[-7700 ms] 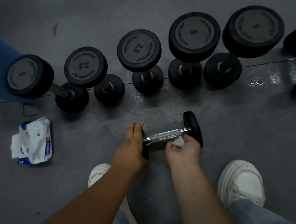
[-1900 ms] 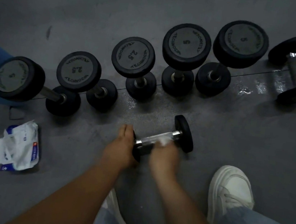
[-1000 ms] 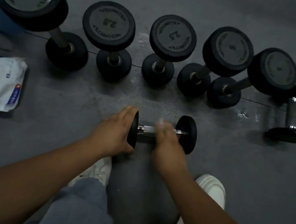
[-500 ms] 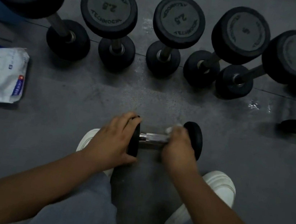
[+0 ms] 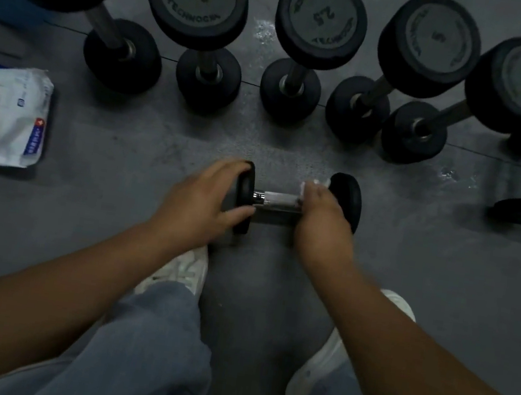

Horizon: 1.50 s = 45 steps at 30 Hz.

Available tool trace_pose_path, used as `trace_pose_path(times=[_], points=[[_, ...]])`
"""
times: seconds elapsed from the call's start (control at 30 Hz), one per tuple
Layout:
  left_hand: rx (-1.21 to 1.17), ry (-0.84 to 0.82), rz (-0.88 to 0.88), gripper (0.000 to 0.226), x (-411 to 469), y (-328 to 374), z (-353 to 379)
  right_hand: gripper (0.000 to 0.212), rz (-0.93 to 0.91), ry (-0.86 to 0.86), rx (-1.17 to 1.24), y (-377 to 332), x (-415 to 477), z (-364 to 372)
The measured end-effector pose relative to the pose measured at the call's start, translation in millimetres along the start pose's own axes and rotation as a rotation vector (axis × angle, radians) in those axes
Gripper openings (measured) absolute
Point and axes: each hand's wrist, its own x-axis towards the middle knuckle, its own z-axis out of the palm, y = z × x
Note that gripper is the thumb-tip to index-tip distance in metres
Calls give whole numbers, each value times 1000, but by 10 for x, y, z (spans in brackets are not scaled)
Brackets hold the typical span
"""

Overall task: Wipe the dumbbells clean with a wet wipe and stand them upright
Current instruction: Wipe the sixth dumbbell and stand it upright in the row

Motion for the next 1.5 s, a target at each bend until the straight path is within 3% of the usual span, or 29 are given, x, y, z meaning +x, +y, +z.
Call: trace_pose_path(times=[0.03,0.13,0.2,0.27,0.37,0.4,0.47,0.53,0.57,0.67,0.7,0.77,0.8,0.83,0.93,0.97,1.07,1.2,1.33,1.47,1.5], points=[[42,-3,26,88,5,32,35,63,-51,-15,-27,-98,30,-1],[204,-134,19,121,137,15,143,65,-263,-110,-27,-309,69,40],[278,-166,20,130,318,-85,105,61,-53,-49,1,-183,289,-63],[192,-229,22,130,561,-173,-21,60,22,33,-8,-156,430,-109],[-117,-297,-38,124,875,-279,-214,55,-323,-28,24,-349,468,-68],[-199,-271,-63,118,930,-310,-252,45,-342,-17,48,-336,548,-110],[-323,-150,-80,98,956,-332,-263,29,-178,106,103,-186,769,-238],[-273,21,15,79,922,-305,-210,24,62,224,151,-76,893,-306],[-203,58,62,81,906,-292,-177,25,49,256,95,-155,883,-298],[34,-65,82,119,924,-293,-113,44,-351,132,-32,-414,722,-106],[105,-86,87,126,954,-308,-126,46,-387,103,-52,-382,748,-128],[199,-93,82,130,1016,-338,-178,49,-111,135,-77,-263,876,-232],[199,-101,77,130,1031,-344,-195,50,28,161,-112,-247,904,-284],[165,-109,77,129,1034,-341,-193,50,42,179,-154,-294,898,-295],[-2,-65,102,115,961,-287,-135,36,-334,83,-217,-479,785,-217],[-45,-30,116,107,922,-260,-123,35,-333,49,-231,-451,793,-254],[-111,58,116,90,830,-199,-151,34,40,24,-226,-340,805,-374],[-46,-62,75,104,690,-142,-110,31,-152,-119,-139,-429,490,-240],[-54,-244,16,119,437,-111,2,32,157,4,30,-63,390,-223],[-105,-205,40,114,172,-71,63,35,-169,-70,108,-215,-5,10],[-113,-210,36,114,108,-68,76,36,-130,-54,145,-137,-26,7]])
